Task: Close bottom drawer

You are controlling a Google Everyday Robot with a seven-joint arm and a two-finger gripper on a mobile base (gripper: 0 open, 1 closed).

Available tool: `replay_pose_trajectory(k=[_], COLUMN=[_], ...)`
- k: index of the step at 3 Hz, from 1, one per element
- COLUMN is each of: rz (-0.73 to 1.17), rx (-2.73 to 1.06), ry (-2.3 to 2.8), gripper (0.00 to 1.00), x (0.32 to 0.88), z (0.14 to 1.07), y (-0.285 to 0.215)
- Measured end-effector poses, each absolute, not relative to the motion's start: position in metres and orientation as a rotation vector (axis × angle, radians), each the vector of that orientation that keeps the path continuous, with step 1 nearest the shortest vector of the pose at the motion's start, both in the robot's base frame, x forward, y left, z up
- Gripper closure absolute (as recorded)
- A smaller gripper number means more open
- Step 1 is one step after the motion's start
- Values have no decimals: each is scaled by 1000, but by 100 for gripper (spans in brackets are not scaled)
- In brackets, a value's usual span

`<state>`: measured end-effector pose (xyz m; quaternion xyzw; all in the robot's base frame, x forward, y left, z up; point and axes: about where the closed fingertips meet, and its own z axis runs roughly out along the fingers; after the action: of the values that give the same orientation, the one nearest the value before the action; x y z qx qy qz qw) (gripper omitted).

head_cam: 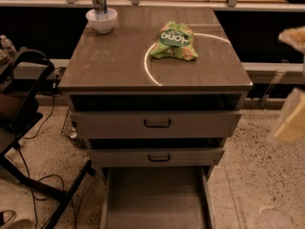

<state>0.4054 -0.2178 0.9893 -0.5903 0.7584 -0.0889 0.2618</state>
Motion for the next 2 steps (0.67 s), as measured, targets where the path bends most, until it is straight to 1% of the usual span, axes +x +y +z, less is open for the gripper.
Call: replay_pose_trajectory(k=[1, 2], rz=[-265, -351], rx=[-1541, -1540], ry=[2056, 2097], gripper=[0, 0], x=[378, 353], z=[916, 860], y=[-252, -268])
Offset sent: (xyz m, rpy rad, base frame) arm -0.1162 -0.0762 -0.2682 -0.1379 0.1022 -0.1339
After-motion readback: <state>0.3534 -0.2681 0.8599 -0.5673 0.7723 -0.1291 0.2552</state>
